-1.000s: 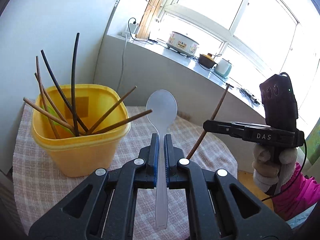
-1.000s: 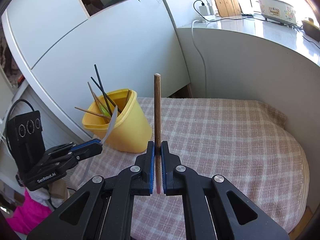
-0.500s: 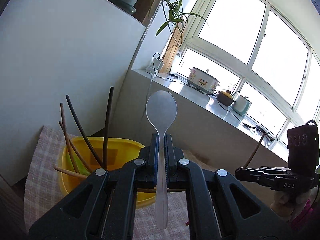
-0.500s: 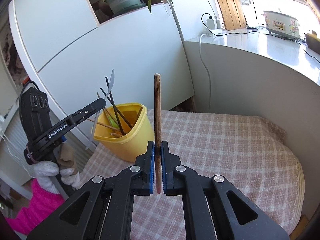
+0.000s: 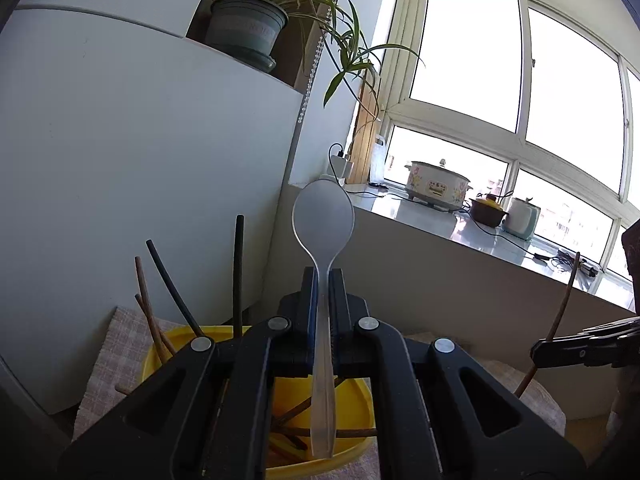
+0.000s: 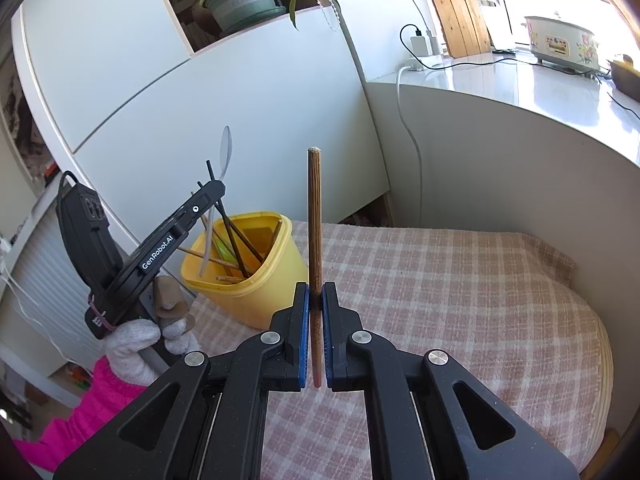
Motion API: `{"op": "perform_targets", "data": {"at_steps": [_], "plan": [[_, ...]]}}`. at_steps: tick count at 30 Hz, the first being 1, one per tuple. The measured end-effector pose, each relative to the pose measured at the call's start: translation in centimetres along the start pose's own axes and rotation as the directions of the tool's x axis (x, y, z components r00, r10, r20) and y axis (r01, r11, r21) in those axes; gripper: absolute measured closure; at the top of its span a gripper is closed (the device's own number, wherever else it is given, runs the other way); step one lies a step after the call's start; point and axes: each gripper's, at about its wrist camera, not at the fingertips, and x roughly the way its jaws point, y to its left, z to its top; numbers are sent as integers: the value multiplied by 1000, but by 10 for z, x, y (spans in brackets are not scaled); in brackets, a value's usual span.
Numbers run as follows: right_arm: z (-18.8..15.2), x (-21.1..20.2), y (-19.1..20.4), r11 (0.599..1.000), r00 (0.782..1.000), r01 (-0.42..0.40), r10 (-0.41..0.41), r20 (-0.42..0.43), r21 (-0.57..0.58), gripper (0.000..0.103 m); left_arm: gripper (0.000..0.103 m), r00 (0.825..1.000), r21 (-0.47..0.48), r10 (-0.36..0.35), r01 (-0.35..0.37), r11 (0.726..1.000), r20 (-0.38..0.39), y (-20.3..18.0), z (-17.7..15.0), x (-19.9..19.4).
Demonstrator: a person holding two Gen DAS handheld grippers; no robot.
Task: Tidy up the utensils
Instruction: 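Lower the held chopstick and spoon into the yellow container with both tools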
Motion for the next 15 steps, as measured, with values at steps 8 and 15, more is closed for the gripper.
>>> {"op": "perform_targets", "data": {"at_steps": [8, 15], "plan": [[15, -10, 10, 1000, 999, -13, 13, 38, -20, 98, 100, 999, 8, 46, -46, 999, 3, 3, -14, 7], [44, -25, 30, 998, 992, -19, 27, 126, -65, 98, 100, 999, 11, 43, -43, 999, 4, 7, -20, 6]]}}
